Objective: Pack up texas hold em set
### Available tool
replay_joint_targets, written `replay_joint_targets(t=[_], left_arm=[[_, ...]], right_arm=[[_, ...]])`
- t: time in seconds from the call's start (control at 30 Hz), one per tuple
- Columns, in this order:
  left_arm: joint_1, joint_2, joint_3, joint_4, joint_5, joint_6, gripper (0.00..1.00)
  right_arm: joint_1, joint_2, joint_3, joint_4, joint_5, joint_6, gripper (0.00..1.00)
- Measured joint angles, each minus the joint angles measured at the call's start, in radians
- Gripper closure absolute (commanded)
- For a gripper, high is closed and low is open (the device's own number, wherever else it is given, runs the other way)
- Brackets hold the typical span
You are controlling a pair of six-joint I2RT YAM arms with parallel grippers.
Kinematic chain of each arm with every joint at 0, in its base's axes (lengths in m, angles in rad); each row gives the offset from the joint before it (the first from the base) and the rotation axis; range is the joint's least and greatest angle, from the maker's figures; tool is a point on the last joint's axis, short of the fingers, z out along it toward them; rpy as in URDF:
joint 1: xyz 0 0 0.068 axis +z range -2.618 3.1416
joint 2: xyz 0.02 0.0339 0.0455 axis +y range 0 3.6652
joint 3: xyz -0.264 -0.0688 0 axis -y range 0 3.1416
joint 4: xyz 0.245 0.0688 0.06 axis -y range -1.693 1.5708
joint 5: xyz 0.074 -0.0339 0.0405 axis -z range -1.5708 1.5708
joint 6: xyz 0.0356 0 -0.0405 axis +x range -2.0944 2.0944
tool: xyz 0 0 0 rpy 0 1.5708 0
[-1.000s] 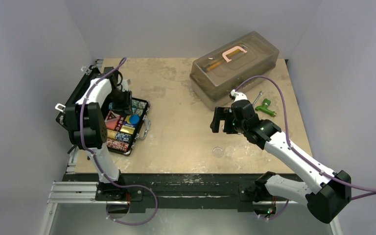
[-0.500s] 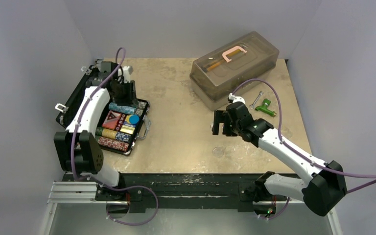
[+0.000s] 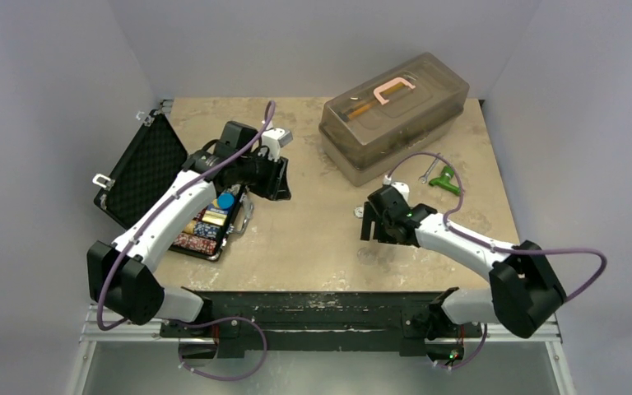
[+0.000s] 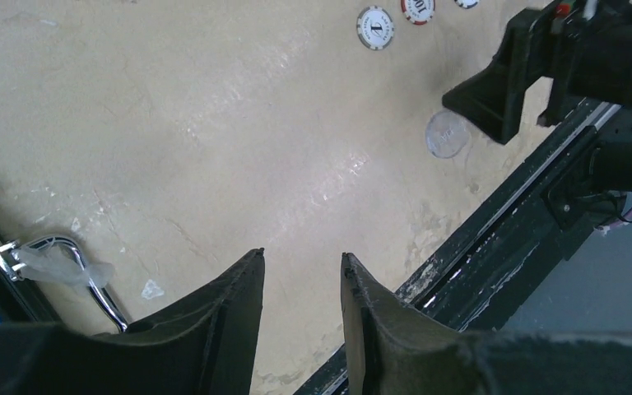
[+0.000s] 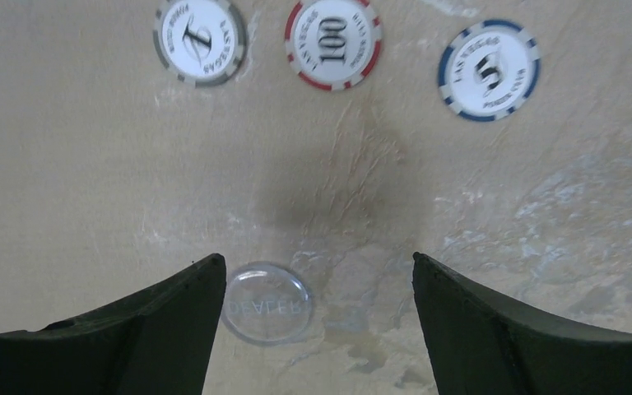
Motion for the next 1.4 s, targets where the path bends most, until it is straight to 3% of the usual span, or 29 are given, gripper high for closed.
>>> replay_joint_targets(t=[0.1,0.33,1.4], left_arm=[[-0.008,-0.014,0.000,0.000,-0.003,0.001,0.61],[-0.014,-0.046,0.000,0.000,-0.006,0.003,0.60],[-0.026,-0.029,0.000,-0.006,-0.041,0.008,0.59]], right_arm=[[0.049,0.057,0.000,0.003,-0.025,0.000,0.18],[0.175,0.127,0.009,-0.008,-0.035,0.005,0.29],[0.224,0.166,0.008,-0.013,0.013,0.097,0.46]])
